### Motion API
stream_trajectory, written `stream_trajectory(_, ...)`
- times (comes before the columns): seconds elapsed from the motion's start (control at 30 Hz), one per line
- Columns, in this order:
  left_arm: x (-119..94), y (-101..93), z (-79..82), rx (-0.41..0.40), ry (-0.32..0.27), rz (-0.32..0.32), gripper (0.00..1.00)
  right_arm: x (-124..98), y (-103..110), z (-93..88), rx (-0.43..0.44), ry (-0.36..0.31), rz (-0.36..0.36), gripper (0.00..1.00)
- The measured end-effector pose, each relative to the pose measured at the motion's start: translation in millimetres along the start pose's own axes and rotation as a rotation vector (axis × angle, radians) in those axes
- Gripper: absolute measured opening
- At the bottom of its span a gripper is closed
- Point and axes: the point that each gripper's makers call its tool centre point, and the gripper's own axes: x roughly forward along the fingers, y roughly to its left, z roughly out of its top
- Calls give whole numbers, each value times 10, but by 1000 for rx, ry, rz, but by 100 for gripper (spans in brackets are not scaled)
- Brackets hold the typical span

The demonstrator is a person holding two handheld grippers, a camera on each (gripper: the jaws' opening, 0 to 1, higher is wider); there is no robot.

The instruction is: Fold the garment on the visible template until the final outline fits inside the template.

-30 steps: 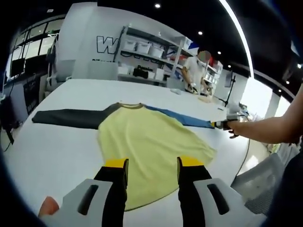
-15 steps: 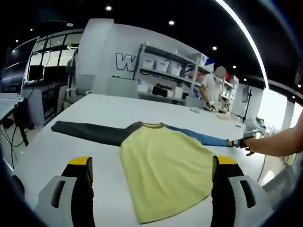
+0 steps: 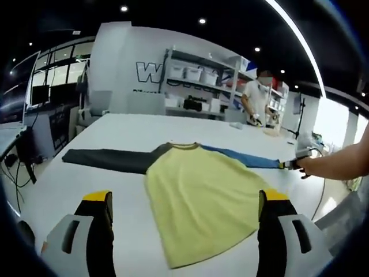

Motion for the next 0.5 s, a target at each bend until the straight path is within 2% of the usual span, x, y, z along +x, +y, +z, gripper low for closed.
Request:
stream_trajectory(0.27, -3, -9, -20, 2, 10, -6, 99, 19, 37, 14, -22, -3, 2, 9)
stream_trajectory(0.37, 3, -17, -29, 2, 14, -11, 99, 20, 31, 11, -29, 4, 6, 1)
stream_trajectory(0.5, 9, -30, -41, 7, 20, -17, 99, 5, 33, 48, -25, -15, 7, 0)
